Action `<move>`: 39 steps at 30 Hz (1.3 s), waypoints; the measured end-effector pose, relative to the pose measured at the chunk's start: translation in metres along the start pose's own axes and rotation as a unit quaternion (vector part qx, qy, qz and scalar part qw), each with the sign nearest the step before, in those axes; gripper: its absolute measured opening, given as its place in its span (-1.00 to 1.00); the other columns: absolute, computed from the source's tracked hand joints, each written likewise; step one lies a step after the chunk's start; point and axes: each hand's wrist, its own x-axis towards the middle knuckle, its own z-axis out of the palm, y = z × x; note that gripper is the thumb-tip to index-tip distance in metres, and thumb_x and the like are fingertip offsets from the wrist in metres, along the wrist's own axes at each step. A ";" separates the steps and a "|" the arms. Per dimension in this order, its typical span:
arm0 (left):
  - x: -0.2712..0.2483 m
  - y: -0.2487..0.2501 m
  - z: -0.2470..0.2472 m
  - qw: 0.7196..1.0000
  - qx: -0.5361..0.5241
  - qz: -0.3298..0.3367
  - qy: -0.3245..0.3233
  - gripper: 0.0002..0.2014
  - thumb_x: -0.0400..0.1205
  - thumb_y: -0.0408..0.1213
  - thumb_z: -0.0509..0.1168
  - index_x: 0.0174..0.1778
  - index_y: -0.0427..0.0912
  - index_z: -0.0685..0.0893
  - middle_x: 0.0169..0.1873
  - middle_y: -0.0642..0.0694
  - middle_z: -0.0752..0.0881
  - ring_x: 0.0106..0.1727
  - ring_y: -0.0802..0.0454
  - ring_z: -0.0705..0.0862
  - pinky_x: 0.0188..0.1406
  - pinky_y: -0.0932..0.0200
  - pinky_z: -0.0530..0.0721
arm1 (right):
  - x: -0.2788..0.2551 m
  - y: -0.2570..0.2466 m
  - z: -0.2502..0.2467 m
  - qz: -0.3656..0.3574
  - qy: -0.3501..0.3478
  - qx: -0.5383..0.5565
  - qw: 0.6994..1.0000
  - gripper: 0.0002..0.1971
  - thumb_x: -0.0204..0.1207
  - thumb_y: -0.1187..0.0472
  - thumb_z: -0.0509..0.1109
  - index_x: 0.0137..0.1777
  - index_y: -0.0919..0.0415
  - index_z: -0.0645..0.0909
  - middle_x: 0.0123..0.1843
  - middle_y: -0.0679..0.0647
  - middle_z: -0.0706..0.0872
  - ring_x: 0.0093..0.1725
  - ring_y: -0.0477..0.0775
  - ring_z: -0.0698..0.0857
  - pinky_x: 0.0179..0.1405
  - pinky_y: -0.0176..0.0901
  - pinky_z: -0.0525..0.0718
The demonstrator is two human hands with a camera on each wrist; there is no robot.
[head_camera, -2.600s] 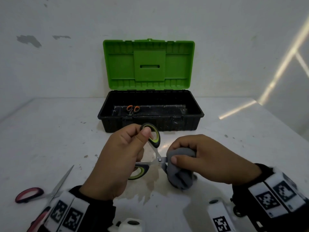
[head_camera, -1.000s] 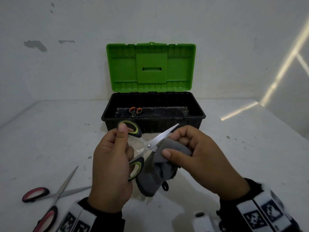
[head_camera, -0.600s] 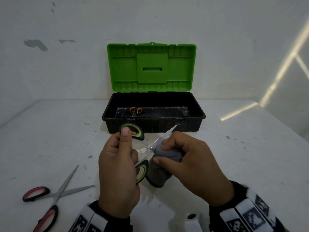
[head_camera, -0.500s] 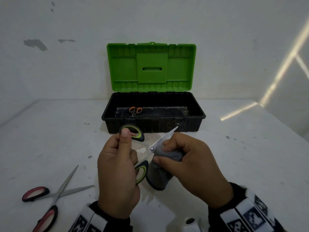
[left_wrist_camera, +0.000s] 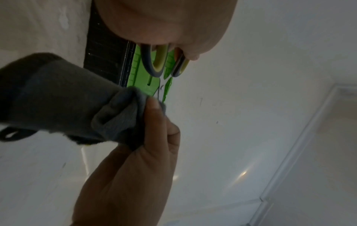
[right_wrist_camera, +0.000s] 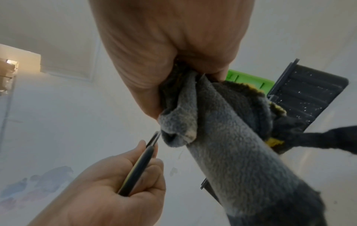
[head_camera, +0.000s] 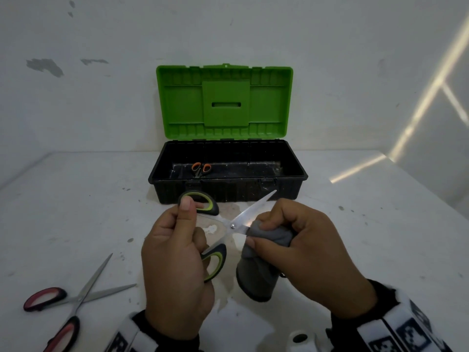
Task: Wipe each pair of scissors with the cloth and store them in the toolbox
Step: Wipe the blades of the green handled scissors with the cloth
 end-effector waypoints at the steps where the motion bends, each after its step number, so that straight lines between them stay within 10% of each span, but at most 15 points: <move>1: 0.002 0.002 -0.001 1.000 -0.004 0.000 -0.001 -0.70 0.68 -0.06 0.27 -0.30 -0.07 0.75 -0.64 0.08 0.22 -0.62 0.16 0.14 -0.70 0.33 0.11 | -0.001 0.000 -0.003 0.004 0.000 0.014 1.000 -0.76 0.30 0.45 0.63 -0.32 0.22 0.61 -0.29 -0.18 0.81 -0.30 -0.23 0.78 -0.32 -0.51 0.64; 9: 0.028 0.019 -0.022 0.999 -0.031 0.036 0.010 -0.72 0.75 -0.04 0.20 -0.02 -0.11 0.74 -0.52 0.04 0.12 -0.56 0.15 0.10 -0.71 0.37 0.11 | -0.005 0.026 -0.043 0.090 0.032 -0.090 0.991 -0.76 0.27 0.37 0.65 -0.35 0.17 0.61 -0.36 -0.11 0.78 -0.37 -0.19 0.74 -0.41 -0.51 0.59; 17: 0.024 0.015 -0.015 0.997 -0.076 0.012 -0.006 -0.71 0.80 -0.06 0.08 -0.12 -0.06 0.62 -0.49 0.07 0.28 -0.55 0.17 0.22 -0.70 0.29 0.14 | 0.001 0.052 -0.063 0.143 -0.169 -0.321 0.921 -0.82 0.42 -0.04 0.53 -0.15 -0.12 0.55 -0.24 -0.18 0.71 -0.20 -0.24 0.66 -0.26 -0.44 0.57; 22: 0.018 0.012 -0.003 0.994 -0.105 0.004 0.006 -0.72 0.80 -0.05 0.06 -0.08 -0.09 0.58 -0.49 0.06 0.33 -0.54 0.17 0.24 -0.67 0.27 0.13 | 0.001 0.047 -0.051 0.088 -0.211 -0.469 0.853 -0.54 0.52 -0.28 0.27 0.40 -0.22 0.47 0.26 -0.31 0.53 0.30 -0.20 0.49 0.42 -0.23 0.38; 28: 0.007 0.006 0.014 0.992 -0.129 0.004 -0.003 -0.72 0.80 -0.11 0.06 -0.13 -0.09 0.57 -0.47 0.03 0.36 -0.53 0.15 0.28 -0.67 0.27 0.18 | -0.001 -0.012 -0.020 0.106 -0.155 -0.240 0.952 -0.46 0.35 -0.55 0.10 0.07 -0.26 0.65 -0.02 -0.35 0.68 0.03 -0.36 0.64 0.01 -0.42 0.58; 34: -0.005 0.001 0.018 0.992 -0.109 -0.003 -0.056 -0.72 0.78 -0.10 0.06 -0.11 -0.07 0.62 -0.43 -0.05 0.43 -0.48 0.07 0.38 -0.57 0.15 0.30 | 0.009 -0.030 0.016 0.222 -0.152 0.034 0.962 -0.71 0.65 -0.08 0.25 -0.07 0.05 0.73 -0.15 0.00 0.79 -0.29 0.07 0.80 -0.25 -0.06 0.74; 39: -0.005 -0.003 -0.002 0.995 0.087 0.030 -0.045 -0.77 0.71 -0.07 0.20 -0.15 0.11 0.76 -0.40 -0.04 0.57 -0.34 0.02 0.56 -0.35 -0.01 0.56 | 0.007 -0.027 0.023 0.214 -0.104 0.055 0.970 -0.80 0.64 0.15 0.36 -0.13 0.23 0.73 -0.32 0.17 0.80 -0.40 0.14 0.76 -0.34 0.04 0.76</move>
